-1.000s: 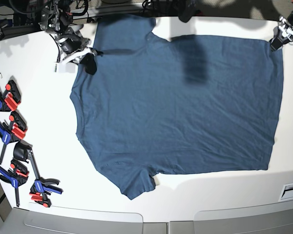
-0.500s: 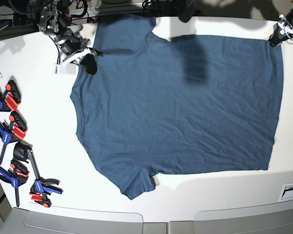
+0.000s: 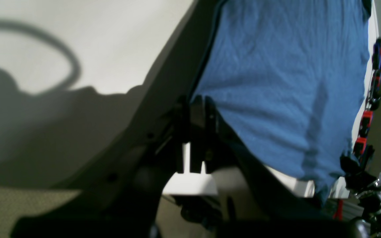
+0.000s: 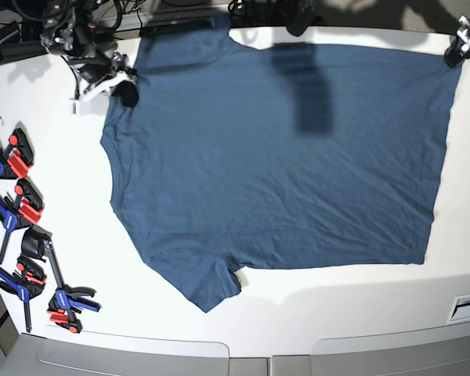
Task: Fold the T-shirt properly
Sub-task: 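Pull both grippers back, dragging the shirt toward the robot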
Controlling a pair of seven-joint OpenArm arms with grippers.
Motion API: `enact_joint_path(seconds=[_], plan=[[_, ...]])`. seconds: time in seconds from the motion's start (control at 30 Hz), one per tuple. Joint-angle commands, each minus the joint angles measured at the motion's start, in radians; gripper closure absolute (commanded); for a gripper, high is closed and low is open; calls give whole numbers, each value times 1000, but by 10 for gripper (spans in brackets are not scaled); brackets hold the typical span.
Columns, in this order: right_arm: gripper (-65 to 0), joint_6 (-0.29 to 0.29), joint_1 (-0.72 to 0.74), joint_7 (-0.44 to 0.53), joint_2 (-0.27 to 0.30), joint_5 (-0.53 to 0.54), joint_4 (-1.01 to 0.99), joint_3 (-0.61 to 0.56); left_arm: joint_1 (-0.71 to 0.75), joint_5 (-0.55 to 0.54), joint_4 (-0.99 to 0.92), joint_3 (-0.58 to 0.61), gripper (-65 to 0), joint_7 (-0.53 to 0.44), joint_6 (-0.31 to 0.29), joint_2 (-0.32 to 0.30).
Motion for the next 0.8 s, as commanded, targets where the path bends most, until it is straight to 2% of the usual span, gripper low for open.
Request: enact_joint_path(seconds=[0.0, 0.13, 0.5, 0.6, 0.77], plan=[[0, 0, -10, 6, 14, 39, 18, 24, 18, -50, 9, -18, 0, -1, -6, -26], [0, 0, -45, -48, 14, 121, 18, 68, 57, -159, 9, -23, 0, 56, -6, -31], [0, 0, -152, -109, 14, 231, 18, 120, 148, -159, 25, -24, 0, 114, -6, -31], [0, 0, -161, -135, 14, 248, 19, 131, 154, -159, 73, -32, 0, 123, -6, -31], [0, 2, -161, -198, 14, 347, 44, 171, 156, -159, 208, -88, 0, 155, -6, -32]])
